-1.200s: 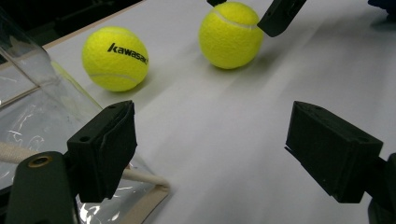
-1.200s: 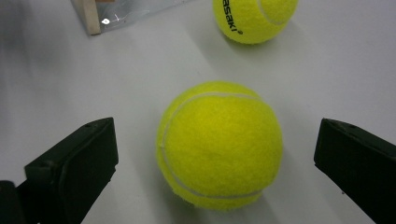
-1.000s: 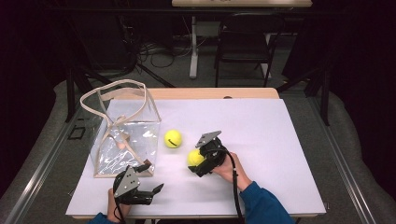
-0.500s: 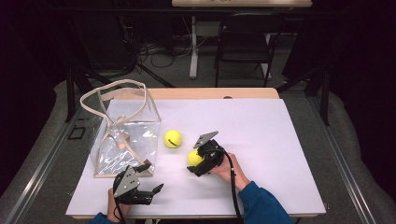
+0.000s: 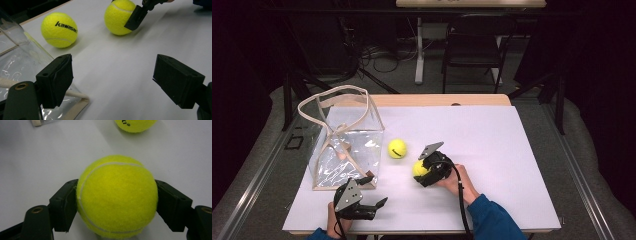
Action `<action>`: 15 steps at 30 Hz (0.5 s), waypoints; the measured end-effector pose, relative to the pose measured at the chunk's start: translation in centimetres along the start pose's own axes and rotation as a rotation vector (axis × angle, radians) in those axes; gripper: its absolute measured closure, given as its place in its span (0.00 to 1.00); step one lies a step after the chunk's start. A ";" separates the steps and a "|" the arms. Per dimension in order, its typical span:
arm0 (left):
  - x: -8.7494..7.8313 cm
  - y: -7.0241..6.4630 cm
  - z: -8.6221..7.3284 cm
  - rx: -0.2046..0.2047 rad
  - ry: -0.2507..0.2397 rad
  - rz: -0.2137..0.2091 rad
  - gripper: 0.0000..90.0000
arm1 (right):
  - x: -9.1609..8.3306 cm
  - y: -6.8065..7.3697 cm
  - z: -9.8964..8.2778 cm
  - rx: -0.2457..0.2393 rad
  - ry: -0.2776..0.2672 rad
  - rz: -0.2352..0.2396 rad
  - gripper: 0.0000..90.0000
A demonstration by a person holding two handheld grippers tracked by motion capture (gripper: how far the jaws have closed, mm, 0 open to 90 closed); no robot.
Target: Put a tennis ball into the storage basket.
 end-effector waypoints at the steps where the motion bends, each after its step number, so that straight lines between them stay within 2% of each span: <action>1: 0.0 0.0 0.0 0.003 0.002 0.000 0.18 | 0.0 0.0 0.0 0.001 0.000 0.001 0.28; 8: 0.1 0.0 0.0 0.003 0.004 0.003 0.18 | -0.1 0.0 0.0 -0.003 -0.007 -0.002 0.29; 15: 0.1 -0.1 0.0 0.006 0.005 0.001 0.18 | -0.9 0.1 0.0 -0.001 -0.039 -0.012 0.29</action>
Point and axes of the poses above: each handheld gripper's, and its own axes: x roughly forward along the jaws, z roughly out of its top, y roughly to its left, the point moved 3 cm from there along x, roughly forward along the jaws, and after that the axes turned 15 degrees about y, right-handed, at the moved point
